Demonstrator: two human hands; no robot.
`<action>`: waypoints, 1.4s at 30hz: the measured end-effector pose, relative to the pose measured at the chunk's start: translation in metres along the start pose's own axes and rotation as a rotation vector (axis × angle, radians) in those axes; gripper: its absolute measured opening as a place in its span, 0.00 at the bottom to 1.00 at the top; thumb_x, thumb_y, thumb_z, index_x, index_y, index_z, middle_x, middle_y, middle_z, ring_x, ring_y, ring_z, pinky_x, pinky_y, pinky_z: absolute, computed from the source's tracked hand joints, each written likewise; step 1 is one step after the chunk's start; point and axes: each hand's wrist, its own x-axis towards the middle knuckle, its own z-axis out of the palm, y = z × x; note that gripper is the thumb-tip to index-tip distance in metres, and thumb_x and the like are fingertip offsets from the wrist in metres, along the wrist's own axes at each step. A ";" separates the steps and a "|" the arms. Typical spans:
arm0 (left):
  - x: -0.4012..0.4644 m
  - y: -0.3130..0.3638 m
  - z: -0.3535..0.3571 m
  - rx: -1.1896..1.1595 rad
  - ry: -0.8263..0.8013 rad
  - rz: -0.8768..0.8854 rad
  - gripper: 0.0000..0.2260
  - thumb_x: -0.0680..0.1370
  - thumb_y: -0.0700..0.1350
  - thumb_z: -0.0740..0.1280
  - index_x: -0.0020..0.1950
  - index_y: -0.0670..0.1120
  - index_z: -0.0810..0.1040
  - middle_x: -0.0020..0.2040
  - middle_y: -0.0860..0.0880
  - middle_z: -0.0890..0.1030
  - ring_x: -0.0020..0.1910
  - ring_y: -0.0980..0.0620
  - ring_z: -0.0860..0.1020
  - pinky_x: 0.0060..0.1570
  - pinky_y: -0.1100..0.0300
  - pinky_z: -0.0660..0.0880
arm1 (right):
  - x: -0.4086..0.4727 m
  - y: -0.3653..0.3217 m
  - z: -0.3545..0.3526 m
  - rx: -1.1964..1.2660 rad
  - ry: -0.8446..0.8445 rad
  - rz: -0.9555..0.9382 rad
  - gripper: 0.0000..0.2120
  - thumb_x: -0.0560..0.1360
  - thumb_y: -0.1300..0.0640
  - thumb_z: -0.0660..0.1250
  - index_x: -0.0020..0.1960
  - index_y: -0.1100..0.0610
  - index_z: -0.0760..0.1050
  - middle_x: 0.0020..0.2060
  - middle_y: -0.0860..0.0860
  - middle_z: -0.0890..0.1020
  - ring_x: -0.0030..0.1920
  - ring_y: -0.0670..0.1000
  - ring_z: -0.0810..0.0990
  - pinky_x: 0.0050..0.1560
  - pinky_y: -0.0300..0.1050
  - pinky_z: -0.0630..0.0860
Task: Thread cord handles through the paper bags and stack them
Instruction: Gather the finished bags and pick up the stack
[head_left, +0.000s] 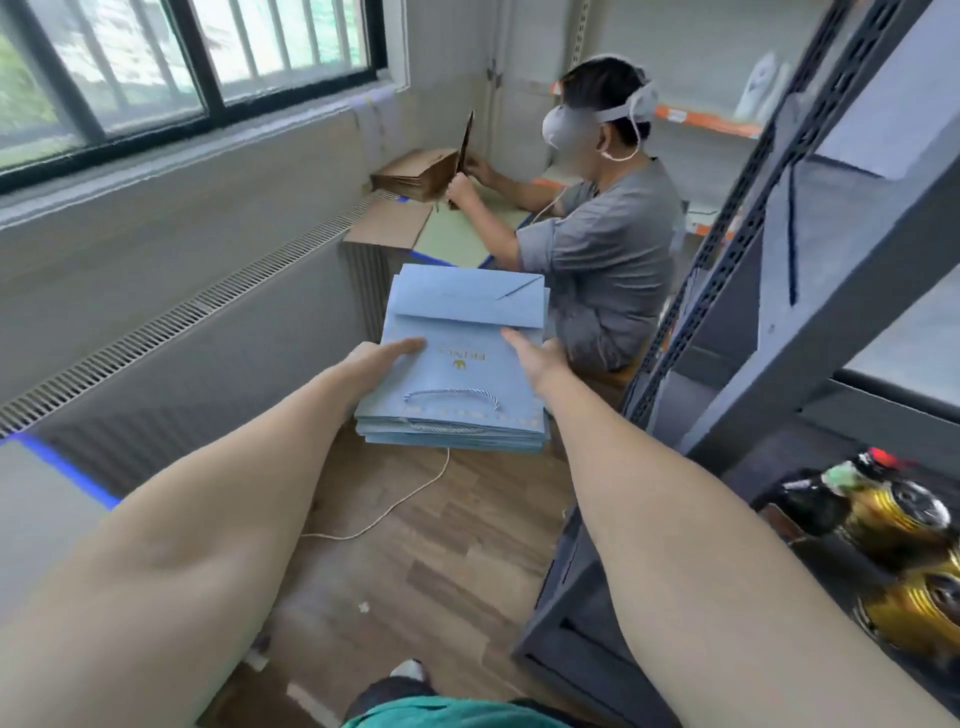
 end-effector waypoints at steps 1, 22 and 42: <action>-0.015 -0.006 0.003 -0.016 0.031 -0.002 0.28 0.69 0.63 0.75 0.59 0.44 0.79 0.48 0.49 0.85 0.41 0.47 0.85 0.40 0.56 0.78 | -0.008 0.002 -0.005 -0.016 -0.036 -0.011 0.35 0.76 0.47 0.72 0.72 0.66 0.63 0.68 0.59 0.73 0.66 0.59 0.74 0.60 0.48 0.71; -0.439 -0.118 0.099 -0.489 0.503 0.061 0.15 0.81 0.54 0.62 0.57 0.44 0.79 0.43 0.46 0.86 0.37 0.49 0.84 0.36 0.60 0.80 | -0.295 0.020 -0.107 -0.191 -0.822 -0.132 0.16 0.82 0.54 0.55 0.62 0.62 0.73 0.54 0.58 0.79 0.45 0.55 0.79 0.38 0.44 0.74; -0.483 0.103 0.300 -0.136 -0.033 0.273 0.23 0.77 0.61 0.68 0.61 0.45 0.77 0.47 0.46 0.86 0.40 0.49 0.85 0.39 0.56 0.81 | -0.301 -0.058 -0.475 -0.063 -0.105 -0.326 0.11 0.81 0.51 0.57 0.56 0.56 0.72 0.63 0.55 0.75 0.55 0.55 0.73 0.53 0.47 0.68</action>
